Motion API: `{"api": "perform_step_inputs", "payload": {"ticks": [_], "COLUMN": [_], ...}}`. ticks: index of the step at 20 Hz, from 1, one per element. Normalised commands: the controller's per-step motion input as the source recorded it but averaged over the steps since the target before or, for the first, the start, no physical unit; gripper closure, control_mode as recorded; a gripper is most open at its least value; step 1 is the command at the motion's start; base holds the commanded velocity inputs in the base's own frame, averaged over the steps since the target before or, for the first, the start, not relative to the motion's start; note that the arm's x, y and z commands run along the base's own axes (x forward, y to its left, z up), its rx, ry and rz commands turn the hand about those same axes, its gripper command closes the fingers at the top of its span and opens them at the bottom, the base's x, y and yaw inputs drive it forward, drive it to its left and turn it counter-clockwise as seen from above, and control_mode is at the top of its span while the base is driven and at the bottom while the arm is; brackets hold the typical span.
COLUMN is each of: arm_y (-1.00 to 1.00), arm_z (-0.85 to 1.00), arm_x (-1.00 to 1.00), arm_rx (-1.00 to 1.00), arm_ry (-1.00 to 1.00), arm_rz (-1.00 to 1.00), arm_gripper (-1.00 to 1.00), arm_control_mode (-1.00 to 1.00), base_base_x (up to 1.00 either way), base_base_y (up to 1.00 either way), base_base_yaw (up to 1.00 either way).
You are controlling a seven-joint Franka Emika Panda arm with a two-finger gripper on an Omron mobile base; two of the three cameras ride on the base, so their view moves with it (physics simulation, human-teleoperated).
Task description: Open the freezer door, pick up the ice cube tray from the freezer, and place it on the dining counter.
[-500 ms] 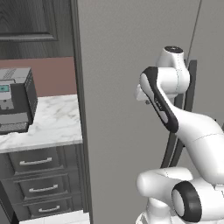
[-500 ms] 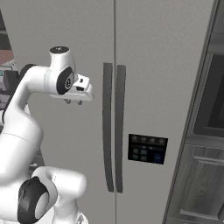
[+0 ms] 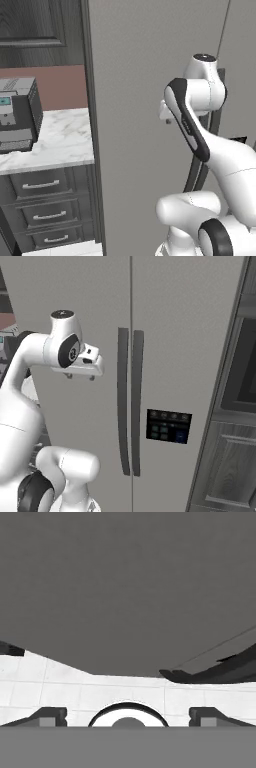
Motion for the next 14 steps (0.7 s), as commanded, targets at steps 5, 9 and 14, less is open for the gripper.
{"api": "perform_step_inputs", "payload": {"ticks": [5,9,14], "arm_y": [0.01,0.00,0.00], "arm_z": [0.00,0.00,0.00], "arm_x": [-0.88,-0.73,-0.39], "arm_rx": [0.00,0.00,0.00], "arm_ry": [0.00,0.00,0.00], "arm_rz": [0.00,0.00,0.00], "arm_gripper": [-1.00,-1.00,-1.00], "arm_control_mode": [-1.00,-1.00,-1.00], "base_base_x": [0.00,0.00,0.00], "base_base_y": [0.00,0.00,0.00], "base_base_yaw": [0.00,0.00,0.00]}}
